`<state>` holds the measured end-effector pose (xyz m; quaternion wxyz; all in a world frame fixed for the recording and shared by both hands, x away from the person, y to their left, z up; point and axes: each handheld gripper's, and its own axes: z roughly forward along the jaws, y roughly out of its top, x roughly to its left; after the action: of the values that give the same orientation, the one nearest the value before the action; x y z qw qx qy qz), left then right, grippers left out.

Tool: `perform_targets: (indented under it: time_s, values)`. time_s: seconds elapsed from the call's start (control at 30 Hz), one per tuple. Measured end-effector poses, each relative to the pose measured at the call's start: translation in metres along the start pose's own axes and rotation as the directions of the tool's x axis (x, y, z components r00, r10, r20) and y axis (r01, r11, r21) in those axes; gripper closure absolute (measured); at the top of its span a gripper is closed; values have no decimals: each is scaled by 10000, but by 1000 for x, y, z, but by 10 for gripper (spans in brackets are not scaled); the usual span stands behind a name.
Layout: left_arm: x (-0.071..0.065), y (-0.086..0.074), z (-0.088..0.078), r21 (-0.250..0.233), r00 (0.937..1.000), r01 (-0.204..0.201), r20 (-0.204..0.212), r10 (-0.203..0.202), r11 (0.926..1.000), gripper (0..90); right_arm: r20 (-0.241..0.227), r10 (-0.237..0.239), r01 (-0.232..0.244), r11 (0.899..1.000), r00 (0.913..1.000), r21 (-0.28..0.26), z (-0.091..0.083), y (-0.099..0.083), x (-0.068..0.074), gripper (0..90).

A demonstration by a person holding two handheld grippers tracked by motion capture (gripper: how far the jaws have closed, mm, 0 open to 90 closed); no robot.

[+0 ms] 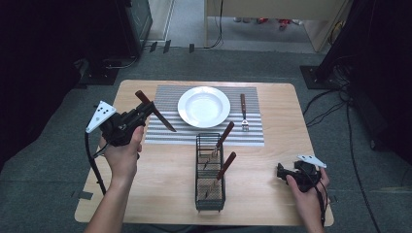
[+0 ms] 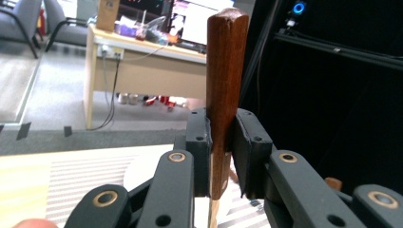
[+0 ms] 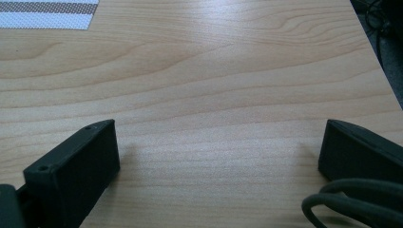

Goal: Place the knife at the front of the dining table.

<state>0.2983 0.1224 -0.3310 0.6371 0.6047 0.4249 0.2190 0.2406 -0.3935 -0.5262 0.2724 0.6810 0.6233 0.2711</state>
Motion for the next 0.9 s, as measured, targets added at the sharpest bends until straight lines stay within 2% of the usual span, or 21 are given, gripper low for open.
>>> perform_targets:
  time_s: [0.43,0.63,0.9]
  values:
    - [18,-15,17,408,9974,-15,-715,44,9992,786,2,-5,5,10000,10000,0,0,0,0,0]
    - [29,-25,32,763,9930,-102,-1170,191,9970,786,1,-1,1,10000,10000,-6,0,0,0,0]
    - [41,-37,51,1330,9876,-214,-1511,416,9909,786,0,9,-9,10000,10000,2,0,0,0,0]
